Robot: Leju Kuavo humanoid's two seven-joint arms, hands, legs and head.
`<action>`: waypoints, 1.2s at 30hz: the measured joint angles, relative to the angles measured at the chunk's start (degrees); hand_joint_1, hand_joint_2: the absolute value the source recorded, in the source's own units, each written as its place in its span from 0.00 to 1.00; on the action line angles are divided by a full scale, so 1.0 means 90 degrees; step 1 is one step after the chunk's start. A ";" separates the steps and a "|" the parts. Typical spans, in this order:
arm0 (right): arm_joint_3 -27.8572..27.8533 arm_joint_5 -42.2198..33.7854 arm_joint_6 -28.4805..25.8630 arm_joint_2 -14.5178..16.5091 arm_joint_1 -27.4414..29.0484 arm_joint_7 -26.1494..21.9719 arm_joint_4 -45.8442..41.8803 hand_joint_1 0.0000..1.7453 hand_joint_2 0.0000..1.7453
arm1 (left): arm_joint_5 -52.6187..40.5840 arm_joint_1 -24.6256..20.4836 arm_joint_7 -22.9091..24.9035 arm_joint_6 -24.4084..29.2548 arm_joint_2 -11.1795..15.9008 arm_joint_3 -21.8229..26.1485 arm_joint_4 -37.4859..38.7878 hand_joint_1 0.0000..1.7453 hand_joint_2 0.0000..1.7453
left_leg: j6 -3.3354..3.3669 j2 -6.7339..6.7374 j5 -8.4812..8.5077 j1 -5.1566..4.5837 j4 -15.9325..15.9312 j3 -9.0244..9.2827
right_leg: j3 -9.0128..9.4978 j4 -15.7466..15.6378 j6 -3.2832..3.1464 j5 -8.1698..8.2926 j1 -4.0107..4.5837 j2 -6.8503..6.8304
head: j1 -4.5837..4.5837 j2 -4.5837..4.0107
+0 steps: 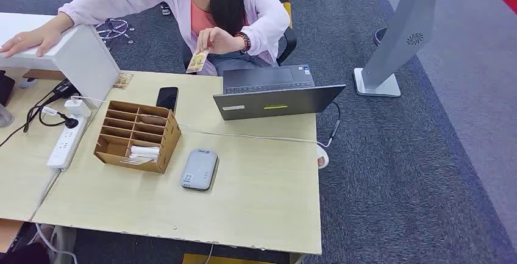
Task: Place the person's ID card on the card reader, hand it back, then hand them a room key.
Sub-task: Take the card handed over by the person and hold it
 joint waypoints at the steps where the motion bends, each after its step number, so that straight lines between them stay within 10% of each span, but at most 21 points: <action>1: -0.0009 0.0043 -0.0010 0.0004 0.0000 0.0047 0.0005 0.00 0.00 | -0.0022 0.0004 -0.0029 -0.0046 -0.0007 0.0043 -0.0057 0.00 1.00 | 0.0000 0.0000 0.0000 0.0000 0.0000 0.0000 | 0.0000 0.0000 0.0000 0.0000 0.0000 0.0000 | -0.0001 0.0000; 11: -0.0065 0.0291 -0.0066 0.0030 0.0000 0.0342 0.0042 0.00 0.00 | -0.0160 0.0027 -0.0159 -0.0354 -0.0099 0.0386 -0.0507 0.00 1.00 | -0.0001 0.0000 0.0001 0.0000 0.0000 0.0000 | 0.0000 0.0000 0.0000 0.0000 0.0000 0.0000 | 0.0000 0.0000; 21: -0.0227 0.1093 -0.0069 0.0113 0.0006 0.1378 0.0161 0.00 0.00 | -0.0355 0.0042 -0.0046 -0.1779 -0.0758 0.1917 -0.3288 0.00 1.00 | -0.0003 0.0001 0.0005 0.0001 0.0000 0.0002 | -0.0001 0.0000 -0.0001 0.0001 0.0001 0.0001 | 0.0001 0.0000; 36: -0.0227 0.1824 0.0204 0.0149 -0.0008 0.1646 0.0212 0.00 0.00 | -0.0324 -0.0718 0.0424 -0.0810 -0.0429 0.1004 -0.5639 0.00 1.00 | -0.0009 0.0002 0.0030 0.0003 0.0000 0.0005 | -0.0014 0.0001 0.0000 0.0024 0.0002 0.0003 | 0.0000 0.0000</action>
